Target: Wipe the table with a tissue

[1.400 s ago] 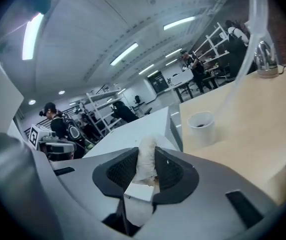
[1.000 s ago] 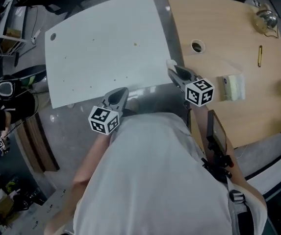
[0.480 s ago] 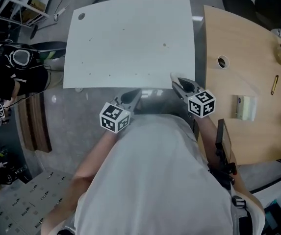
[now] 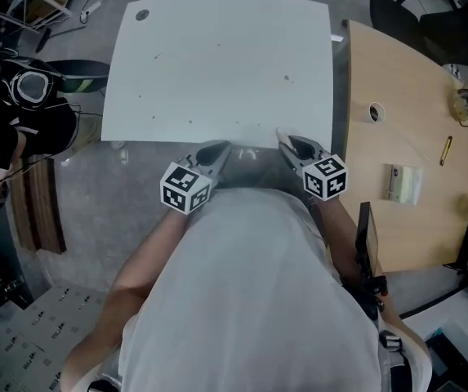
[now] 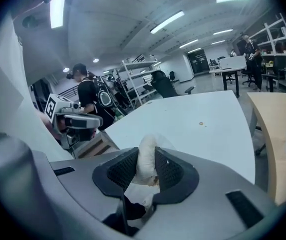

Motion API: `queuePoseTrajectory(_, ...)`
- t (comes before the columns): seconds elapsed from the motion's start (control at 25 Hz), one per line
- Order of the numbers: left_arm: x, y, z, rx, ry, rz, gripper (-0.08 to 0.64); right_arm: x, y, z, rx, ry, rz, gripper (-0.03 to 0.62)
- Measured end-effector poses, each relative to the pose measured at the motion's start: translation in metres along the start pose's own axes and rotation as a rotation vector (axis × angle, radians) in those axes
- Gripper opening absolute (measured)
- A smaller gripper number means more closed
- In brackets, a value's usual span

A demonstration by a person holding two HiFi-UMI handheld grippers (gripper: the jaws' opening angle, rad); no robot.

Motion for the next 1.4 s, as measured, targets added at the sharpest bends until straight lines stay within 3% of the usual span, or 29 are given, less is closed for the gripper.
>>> queuePoseTrajectory(0.32,-0.010,0.024,-0.024,-0.054,0.006,0.004,0.005,-0.022,-0.029,-0.013,-0.135,-0.013,-0.099,0.104)
queuePoseTrajectory(0.68,-0.025,0.060,-0.056,-0.025,0.029,0.013,0.005,-0.009,-0.064,0.025,-0.229,-0.030,-0.144,0.104)
queuePoseTrajectory(0.84,-0.031,0.075,-0.069,-0.007,0.040,0.022,0.005,-0.013,-0.078,0.039,-0.231,-0.042,-0.180,0.103)
queuePoseTrajectory(1.04,-0.037,0.086,-0.079,0.009,0.053,0.026,0.005,-0.022,-0.083,0.046,-0.230,-0.016,-0.230,0.101)
queuePoseTrajectory(1.4,-0.036,0.081,-0.082,-0.017,0.051,0.016,0.005,-0.021,-0.096,0.030,-0.324,0.092,-0.314,0.097)
Point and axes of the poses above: the fingertips, and each gripper's own axes: y backward along the fingers, z to its right, x out of its top, the point moved 3 cm from there along y, backward along the fingers, and after that the axes turned 4 degrees about -z, right-handed, at the moved point
